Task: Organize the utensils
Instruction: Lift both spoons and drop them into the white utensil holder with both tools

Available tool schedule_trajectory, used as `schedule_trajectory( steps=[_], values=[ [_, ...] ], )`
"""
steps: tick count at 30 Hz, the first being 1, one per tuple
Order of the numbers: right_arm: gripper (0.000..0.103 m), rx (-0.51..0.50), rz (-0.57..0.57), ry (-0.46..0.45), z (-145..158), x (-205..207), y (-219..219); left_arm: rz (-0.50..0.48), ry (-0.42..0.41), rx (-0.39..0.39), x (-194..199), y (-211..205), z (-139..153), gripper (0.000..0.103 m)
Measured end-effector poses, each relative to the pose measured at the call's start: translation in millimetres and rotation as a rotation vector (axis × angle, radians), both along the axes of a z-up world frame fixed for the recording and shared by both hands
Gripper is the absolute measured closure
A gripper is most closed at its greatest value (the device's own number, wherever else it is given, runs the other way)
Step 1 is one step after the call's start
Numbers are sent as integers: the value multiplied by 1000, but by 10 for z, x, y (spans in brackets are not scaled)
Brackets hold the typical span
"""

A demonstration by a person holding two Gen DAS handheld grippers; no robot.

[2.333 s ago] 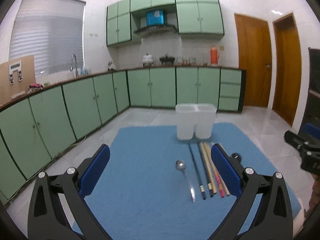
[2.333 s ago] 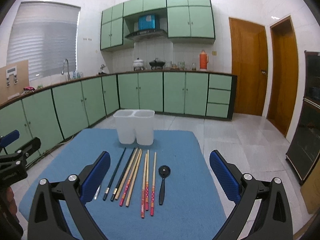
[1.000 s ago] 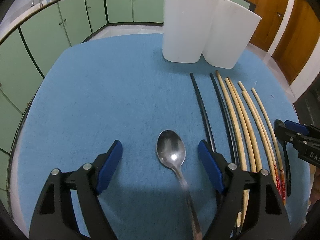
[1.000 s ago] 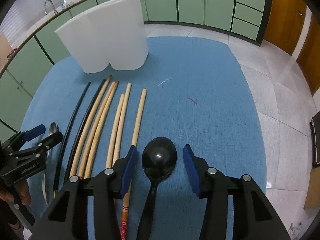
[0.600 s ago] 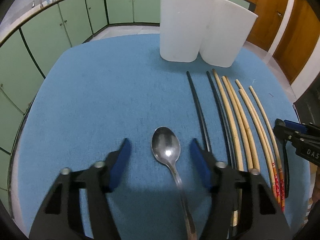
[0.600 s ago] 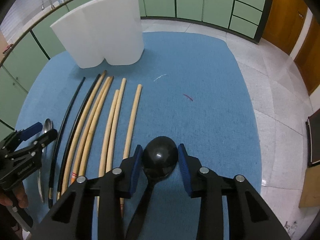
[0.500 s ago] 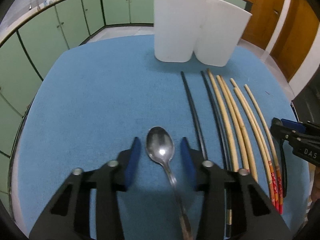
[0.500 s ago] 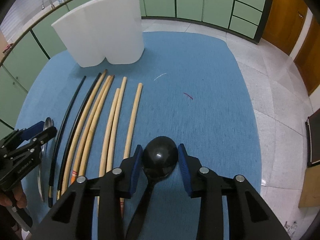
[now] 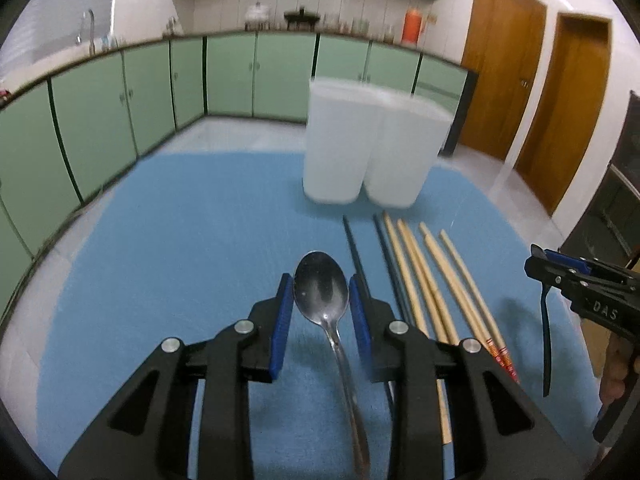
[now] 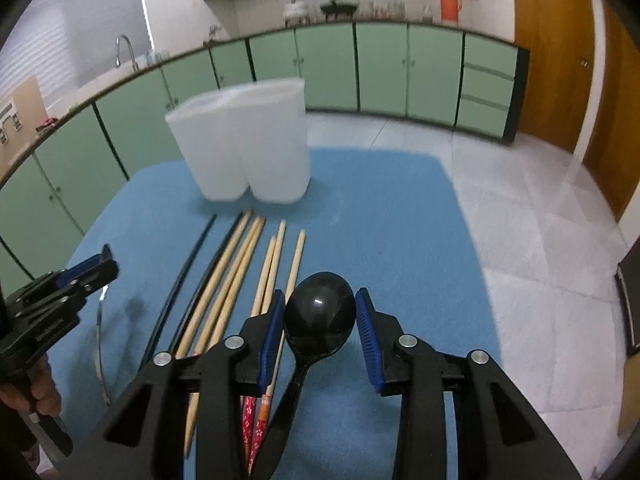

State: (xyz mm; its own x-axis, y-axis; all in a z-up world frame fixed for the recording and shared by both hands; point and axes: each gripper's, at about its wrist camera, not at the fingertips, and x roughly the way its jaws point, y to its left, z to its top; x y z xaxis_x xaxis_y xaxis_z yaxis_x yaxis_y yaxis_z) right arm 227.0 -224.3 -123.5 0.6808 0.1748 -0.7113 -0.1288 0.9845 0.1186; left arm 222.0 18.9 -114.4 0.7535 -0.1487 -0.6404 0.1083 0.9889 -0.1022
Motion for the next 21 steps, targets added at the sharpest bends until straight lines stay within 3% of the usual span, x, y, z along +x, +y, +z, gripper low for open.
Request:
schedule_trajectory(
  steps=[11,21],
  values=[
    [68,6,-8,-195,429,-111,-37,4,-204,-13,-140,-8,346,76],
    [68,40,-24,-340,838,185,-39,39,-339,-69,119,52,803,76]
  ],
)
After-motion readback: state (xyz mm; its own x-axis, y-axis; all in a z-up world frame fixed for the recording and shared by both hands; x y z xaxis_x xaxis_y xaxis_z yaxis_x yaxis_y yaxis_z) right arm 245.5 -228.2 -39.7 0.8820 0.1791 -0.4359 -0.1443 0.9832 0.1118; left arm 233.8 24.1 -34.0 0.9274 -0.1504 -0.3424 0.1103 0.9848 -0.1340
